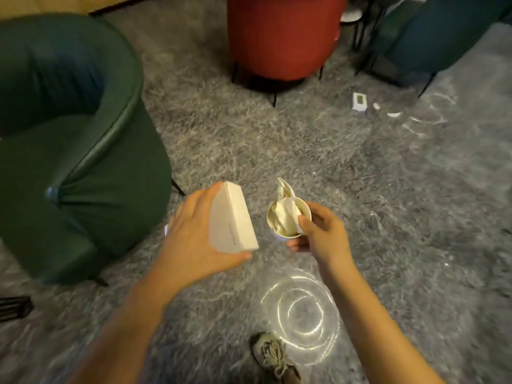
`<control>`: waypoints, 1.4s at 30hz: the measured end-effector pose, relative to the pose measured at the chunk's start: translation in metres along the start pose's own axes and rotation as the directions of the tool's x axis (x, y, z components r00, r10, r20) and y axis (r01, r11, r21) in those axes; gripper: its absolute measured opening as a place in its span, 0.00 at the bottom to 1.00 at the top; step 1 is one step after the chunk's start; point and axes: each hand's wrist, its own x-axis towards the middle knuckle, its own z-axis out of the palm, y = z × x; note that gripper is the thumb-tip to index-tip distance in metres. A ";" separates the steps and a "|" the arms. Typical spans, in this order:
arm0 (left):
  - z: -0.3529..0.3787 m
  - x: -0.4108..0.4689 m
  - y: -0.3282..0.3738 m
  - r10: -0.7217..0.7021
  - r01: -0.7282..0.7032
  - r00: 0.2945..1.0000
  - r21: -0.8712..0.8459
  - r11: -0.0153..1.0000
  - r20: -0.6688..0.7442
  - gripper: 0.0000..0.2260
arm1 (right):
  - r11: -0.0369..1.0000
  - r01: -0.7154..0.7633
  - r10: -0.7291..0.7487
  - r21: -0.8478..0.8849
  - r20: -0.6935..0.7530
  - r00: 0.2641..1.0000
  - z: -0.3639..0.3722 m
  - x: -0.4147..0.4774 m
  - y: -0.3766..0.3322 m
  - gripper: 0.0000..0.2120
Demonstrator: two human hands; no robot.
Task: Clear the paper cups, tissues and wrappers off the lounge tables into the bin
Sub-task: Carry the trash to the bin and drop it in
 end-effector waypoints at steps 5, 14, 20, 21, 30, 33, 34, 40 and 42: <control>-0.034 0.045 0.121 0.239 -0.239 0.970 -0.007 0.971 0.045 0.52 | 0.984 0.139 -0.113 0.114 -0.208 0.972 -0.087 -0.038 -0.092 0.11; 0.061 0.083 0.408 0.657 -0.631 0.735 -0.186 0.753 0.166 0.51 | 0.923 0.325 -0.098 0.206 -0.692 0.715 -0.343 -0.126 -0.175 0.06; 0.202 0.039 0.613 0.844 -0.746 0.469 -0.395 0.537 0.261 0.49 | 0.896 0.407 -0.023 0.179 -0.896 0.444 -0.546 -0.219 -0.178 0.08; 0.226 0.029 0.645 0.865 -0.747 0.420 -0.437 0.502 0.275 0.48 | 0.897 0.409 -0.008 0.169 -0.918 0.397 -0.577 -0.236 -0.175 0.09; 0.417 -0.071 0.880 0.949 -0.631 -0.024 -0.741 0.231 0.316 0.40 | 0.902 0.407 0.186 0.143 -0.980 -0.068 -0.794 -0.368 -0.121 0.08; 0.483 -0.099 0.951 0.944 -0.570 -0.146 -0.805 0.165 0.297 0.40 | 0.896 0.417 0.247 0.149 -0.950 -0.191 -0.860 -0.393 -0.103 0.09; 0.505 -0.108 0.975 0.937 -0.556 -0.181 -0.817 0.154 0.299 0.41 | 0.898 0.415 0.257 0.145 -0.939 -0.229 -0.884 -0.399 -0.099 0.09; 0.626 -0.147 1.131 0.885 -0.452 -0.401 -0.892 0.034 0.237 0.41 | 0.880 0.461 0.329 0.114 -0.846 -0.420 -1.035 -0.424 -0.096 0.09; 0.665 -0.164 1.183 0.860 -0.429 -0.447 -0.903 0.034 0.245 0.42 | 0.871 0.480 0.353 0.105 -0.814 -0.462 -1.084 -0.431 -0.096 0.08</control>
